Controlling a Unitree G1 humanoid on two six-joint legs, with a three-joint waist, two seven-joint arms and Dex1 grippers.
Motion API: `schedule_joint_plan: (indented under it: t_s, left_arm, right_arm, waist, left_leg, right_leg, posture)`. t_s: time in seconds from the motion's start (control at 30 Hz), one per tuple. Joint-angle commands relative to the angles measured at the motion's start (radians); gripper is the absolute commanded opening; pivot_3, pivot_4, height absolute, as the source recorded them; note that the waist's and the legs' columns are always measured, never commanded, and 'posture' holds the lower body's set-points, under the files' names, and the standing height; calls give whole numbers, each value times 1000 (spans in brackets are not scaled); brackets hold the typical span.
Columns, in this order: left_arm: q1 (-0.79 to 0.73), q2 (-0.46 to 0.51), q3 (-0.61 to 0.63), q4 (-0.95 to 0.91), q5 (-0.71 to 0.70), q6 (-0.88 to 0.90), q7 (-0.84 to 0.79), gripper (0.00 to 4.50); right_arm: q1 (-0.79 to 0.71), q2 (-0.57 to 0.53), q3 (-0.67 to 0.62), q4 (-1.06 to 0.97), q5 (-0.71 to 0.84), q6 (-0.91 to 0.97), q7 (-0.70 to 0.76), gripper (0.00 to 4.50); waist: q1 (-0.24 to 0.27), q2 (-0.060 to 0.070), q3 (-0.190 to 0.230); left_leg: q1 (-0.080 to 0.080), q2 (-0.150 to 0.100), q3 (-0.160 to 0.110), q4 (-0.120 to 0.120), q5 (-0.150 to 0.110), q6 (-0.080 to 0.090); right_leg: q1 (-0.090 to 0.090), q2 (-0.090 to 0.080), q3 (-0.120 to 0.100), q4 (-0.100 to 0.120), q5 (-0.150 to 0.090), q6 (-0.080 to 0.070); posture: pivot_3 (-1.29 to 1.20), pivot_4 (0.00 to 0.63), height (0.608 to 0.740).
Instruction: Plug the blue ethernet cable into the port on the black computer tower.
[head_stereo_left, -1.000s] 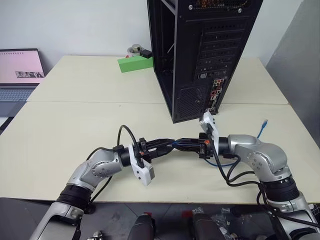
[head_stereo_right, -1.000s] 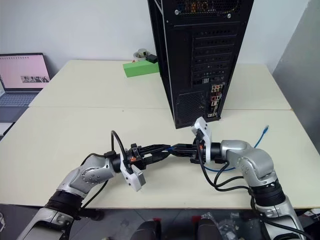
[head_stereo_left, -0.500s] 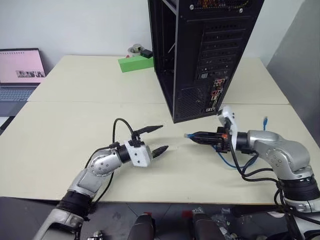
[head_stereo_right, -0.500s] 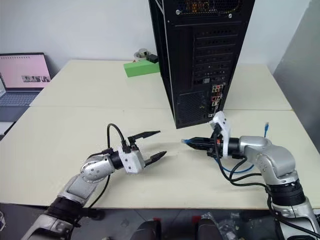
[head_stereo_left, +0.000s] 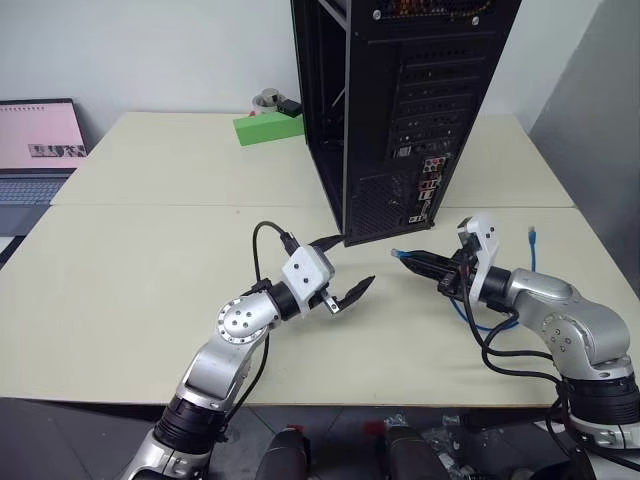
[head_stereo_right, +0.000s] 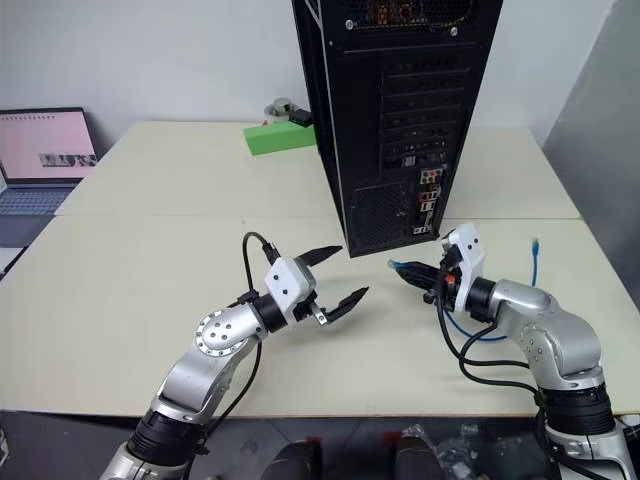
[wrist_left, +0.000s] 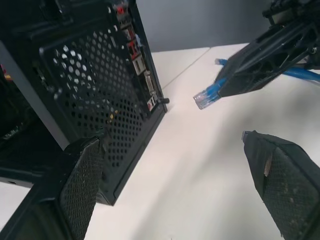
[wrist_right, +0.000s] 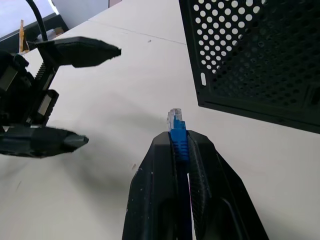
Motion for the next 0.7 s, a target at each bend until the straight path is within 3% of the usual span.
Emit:
schedule_joint_plan:
  t_s: [0.03,0.37,0.7]
  left_arm:
    - [-26,8,13,-10,9,2,-20,4500]
    - [-56,-172,-16,-86,34,195,157,4500]
    - [-110,-293,-63,-62,136,239,281,4500]
  right_arm:
    - [-44,16,-29,-5,-37,-63,-49,20]
    - [-100,155,0,-4,-285,-189,-374,20]
    - [-141,238,-16,24,-373,-210,-509,20]
  waist:
    - [0,0,0]
    - [4,0,0]
    - [3,0,0]
  left_leg:
    - [0,0,0,0,0,0]
    - [-1,0,0,0,0,0]
    - [0,0,0,0,0,0]
  right_leg:
    - [0,0,0,0,0,0]
    - [0,0,0,0,0,0]
    - [0,0,1,0,0,0]
  posture:
    - [0,150,740]
    - [0,150,740]
    - [0,150,740]
